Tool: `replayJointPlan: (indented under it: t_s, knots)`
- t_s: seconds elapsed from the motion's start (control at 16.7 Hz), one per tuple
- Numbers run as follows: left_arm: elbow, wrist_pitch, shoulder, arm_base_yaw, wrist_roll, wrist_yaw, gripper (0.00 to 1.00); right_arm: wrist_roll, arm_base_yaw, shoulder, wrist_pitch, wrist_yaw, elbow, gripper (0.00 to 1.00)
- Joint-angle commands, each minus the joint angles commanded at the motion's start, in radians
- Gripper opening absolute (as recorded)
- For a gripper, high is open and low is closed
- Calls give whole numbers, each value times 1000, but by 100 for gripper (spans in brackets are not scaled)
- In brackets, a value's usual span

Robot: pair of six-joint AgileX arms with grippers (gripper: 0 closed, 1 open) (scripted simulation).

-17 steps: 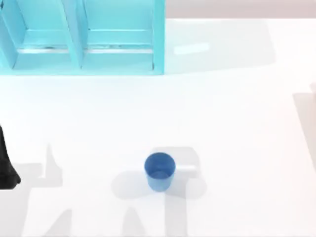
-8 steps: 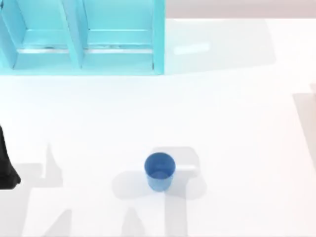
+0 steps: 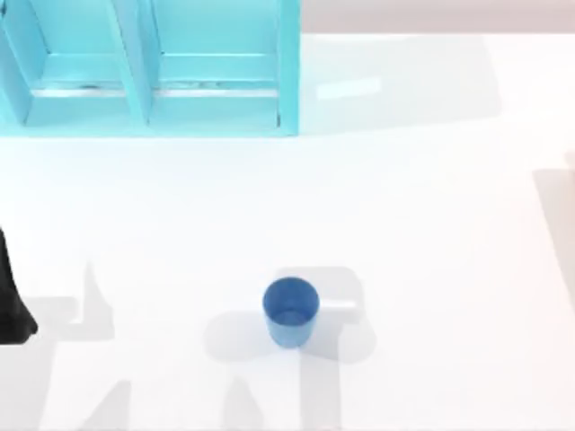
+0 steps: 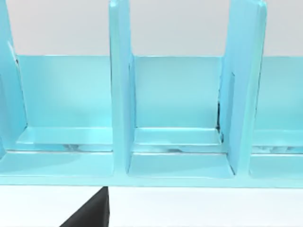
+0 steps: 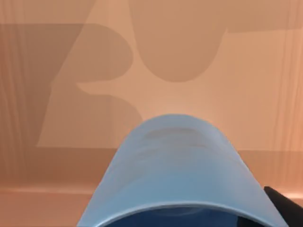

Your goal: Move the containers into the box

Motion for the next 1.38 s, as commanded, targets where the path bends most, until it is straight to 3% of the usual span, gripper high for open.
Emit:
replayJointPlan:
  t_s: [0.12, 0.9, 1.38]
  knots:
    - [0, 0, 0, 0, 0, 0, 100, 0, 0, 0, 0, 0, 0, 0]
    - [0, 0, 0, 0, 0, 0, 100, 0, 0, 0, 0, 0, 0, 98]
    - [0, 0, 0, 0, 0, 0, 100, 0, 0, 0, 0, 0, 0, 100]
